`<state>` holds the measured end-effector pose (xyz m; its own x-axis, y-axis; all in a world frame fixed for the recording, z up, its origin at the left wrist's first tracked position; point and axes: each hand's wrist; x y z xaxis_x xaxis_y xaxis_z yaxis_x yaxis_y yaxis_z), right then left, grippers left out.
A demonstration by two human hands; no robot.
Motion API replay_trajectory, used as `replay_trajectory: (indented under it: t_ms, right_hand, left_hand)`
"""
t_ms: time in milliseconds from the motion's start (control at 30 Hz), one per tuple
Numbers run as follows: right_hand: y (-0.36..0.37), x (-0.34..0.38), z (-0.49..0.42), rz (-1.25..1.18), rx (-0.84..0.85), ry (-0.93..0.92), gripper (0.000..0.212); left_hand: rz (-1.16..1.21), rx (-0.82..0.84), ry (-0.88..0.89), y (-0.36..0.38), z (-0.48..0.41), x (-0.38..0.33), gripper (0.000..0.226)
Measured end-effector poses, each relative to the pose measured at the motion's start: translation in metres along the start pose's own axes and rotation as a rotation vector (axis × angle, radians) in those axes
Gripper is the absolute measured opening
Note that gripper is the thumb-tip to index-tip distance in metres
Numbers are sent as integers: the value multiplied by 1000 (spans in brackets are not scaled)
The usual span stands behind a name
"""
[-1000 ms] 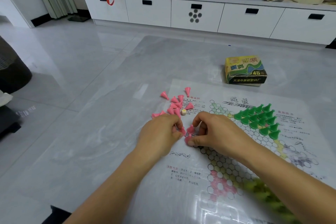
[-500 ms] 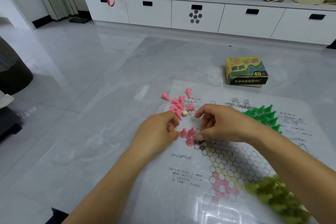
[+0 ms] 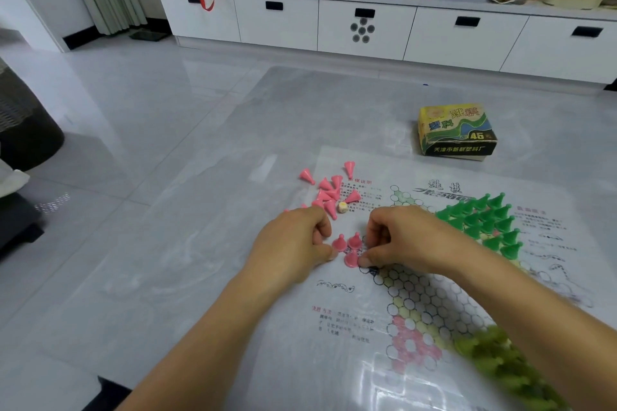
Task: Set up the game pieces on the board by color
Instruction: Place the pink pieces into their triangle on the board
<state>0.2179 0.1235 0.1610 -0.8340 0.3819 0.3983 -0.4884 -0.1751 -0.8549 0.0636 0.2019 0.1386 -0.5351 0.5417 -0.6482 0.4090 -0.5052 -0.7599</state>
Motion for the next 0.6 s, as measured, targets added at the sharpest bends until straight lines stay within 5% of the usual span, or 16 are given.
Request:
replay_trajectory:
  t_ms: [600]
  right_hand:
    - [-1,-1,2,-14,24,14,36]
  left_hand:
    - [-83,42,-20,0,2,-6,33]
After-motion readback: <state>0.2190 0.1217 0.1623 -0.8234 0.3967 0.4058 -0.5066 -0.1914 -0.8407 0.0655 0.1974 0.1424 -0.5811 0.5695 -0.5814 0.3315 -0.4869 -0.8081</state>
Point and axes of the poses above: each hand's wrist, its own z-axis away from the middle knuckle, its own y-axis out of the palm, x = y × z, and after that the axes turned 5 degrees about y, right-handed
